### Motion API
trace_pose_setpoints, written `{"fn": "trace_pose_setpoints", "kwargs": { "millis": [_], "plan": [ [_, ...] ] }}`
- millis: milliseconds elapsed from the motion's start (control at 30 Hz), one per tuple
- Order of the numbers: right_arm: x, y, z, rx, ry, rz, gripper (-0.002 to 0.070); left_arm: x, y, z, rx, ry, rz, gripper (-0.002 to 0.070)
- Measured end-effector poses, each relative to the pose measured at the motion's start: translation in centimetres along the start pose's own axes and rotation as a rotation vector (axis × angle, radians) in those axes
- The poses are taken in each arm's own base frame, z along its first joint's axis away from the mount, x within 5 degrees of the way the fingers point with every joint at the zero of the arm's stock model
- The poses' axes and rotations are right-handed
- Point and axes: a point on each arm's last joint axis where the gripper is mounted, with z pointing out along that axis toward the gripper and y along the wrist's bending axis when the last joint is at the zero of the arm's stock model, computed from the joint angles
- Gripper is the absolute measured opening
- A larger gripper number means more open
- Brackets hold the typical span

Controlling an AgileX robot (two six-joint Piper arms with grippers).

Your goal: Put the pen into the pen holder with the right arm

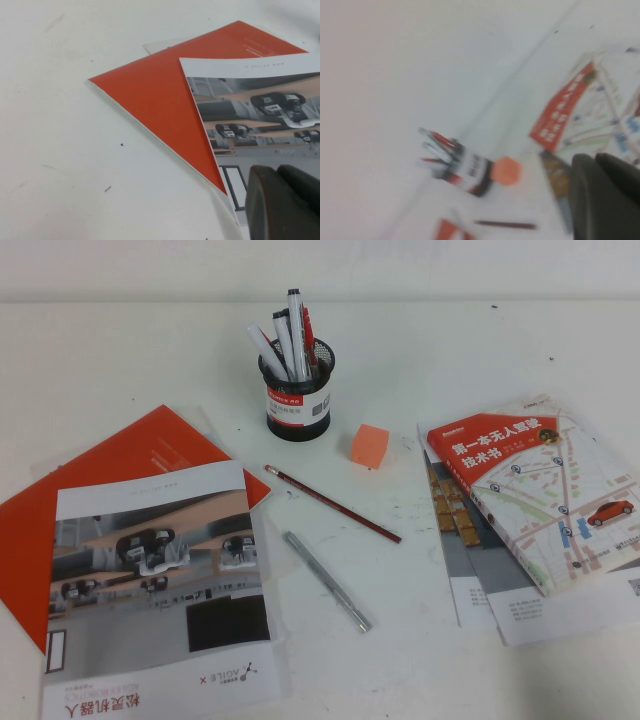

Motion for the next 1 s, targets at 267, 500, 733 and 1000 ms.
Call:
{"fn": "trace_pose_setpoints", "kwargs": {
  "millis": [267, 500, 733, 1000],
  "plan": [
    [-0.2, 0.3, 0.0, -0.030, -0.017, 0.183, -0.0020, 0.0, 0.0, 0.0, 0.000, 0.001, 0.000, -0.0003],
    [-0.1, 1.3, -0.2, -0.062, 0.045, -0.001, -0.0020, 0.0, 0.0, 0.0, 0.000, 0.001, 0.000, -0.0003],
    [-4.3, 8.8, 1.0, -0.089, 0.293, -0.348, -0.0020, 0.0, 0.0, 0.0, 0.000, 0.001, 0.000, -0.0003],
    [-6.8, 13.1, 8.4, -0.048, 0.819, -0.477, -0.0020, 0.0, 0.0, 0.0, 0.000, 0.001, 0.000, -0.0003]
  ]
}}
